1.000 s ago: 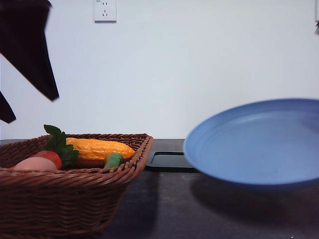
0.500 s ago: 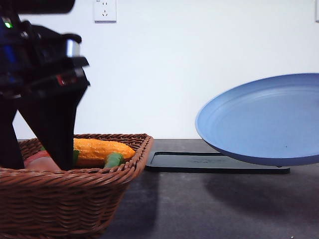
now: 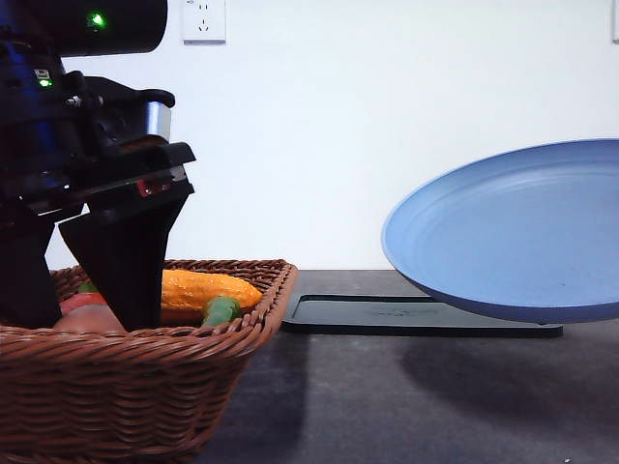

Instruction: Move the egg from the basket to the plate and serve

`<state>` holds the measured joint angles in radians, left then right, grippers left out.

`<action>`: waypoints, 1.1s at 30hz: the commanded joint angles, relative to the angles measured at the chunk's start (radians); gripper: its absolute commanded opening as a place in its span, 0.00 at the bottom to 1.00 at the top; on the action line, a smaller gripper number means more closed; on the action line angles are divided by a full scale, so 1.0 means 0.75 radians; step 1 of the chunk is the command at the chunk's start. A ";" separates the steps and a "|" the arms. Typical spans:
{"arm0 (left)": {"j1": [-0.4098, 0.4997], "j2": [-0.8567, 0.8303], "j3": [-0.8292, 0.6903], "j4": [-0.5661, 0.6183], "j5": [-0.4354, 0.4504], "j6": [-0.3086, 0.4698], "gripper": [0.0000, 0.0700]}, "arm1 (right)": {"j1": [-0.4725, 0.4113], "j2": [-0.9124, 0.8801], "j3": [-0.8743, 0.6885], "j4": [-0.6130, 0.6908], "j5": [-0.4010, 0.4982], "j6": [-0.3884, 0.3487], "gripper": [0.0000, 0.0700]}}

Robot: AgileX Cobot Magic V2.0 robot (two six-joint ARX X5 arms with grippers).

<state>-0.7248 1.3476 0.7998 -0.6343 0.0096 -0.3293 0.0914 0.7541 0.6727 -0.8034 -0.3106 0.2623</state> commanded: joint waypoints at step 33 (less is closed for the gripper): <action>-0.034 -0.154 0.464 -0.182 0.000 0.035 0.31 | 0.007 0.066 0.139 0.014 -0.194 0.015 0.00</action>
<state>-0.7367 1.2281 1.1155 -0.7752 0.0057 -0.3194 0.0920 0.7894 0.7605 -0.8028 -0.4398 0.2648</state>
